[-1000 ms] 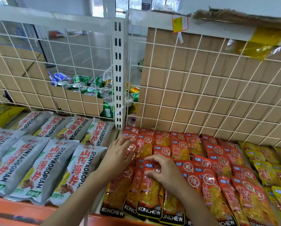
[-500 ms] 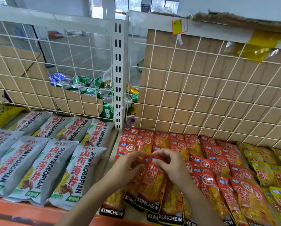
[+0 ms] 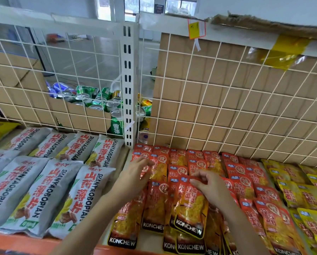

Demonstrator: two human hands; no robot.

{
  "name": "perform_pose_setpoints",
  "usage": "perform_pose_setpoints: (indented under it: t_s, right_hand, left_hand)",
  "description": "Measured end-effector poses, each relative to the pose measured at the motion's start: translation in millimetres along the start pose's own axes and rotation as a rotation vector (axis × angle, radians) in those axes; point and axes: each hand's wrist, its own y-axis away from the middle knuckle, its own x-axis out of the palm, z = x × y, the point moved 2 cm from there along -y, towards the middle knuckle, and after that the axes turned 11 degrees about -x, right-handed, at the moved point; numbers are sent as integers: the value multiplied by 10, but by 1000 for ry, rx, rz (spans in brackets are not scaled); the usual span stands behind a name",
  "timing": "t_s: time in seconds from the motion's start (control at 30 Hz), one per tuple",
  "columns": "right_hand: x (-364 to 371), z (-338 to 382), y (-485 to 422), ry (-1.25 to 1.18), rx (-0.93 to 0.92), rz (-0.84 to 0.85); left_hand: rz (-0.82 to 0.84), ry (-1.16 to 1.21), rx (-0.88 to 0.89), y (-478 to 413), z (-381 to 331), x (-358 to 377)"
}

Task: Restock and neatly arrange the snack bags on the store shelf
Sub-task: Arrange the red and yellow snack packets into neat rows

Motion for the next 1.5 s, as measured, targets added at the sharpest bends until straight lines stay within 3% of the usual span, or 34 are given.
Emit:
perform_pose_setpoints:
  t_s: [0.17,0.33,0.6,0.73,0.87,1.03,1.23,1.5]
  right_hand:
    - [-42,-9,-28,190,-14,108]
    - [-44,8,-22,221,2,158]
    - [28,176,-115,251,-163,7]
    - [236,346,-210,273,-263,118]
    - [437,449,-294,470,-285,288]
    - [528,479,-362,554,-274,325]
    - [527,420,-459,443,-238,366]
    - [439,407,-589,240,-168,320]
  left_hand:
    - [209,-375,37,-249,59,106]
    - [352,-513,59,-314,91,226]
    - [320,-561,81,-304,88,287]
    - [302,-514,101,-284,70,296]
    - [253,-423,67,-387,119,225]
    - [278,-426,-20,-630,154,107]
    - [382,-432,48,-840,127,94]
    - [357,-379,52,-885,177,139]
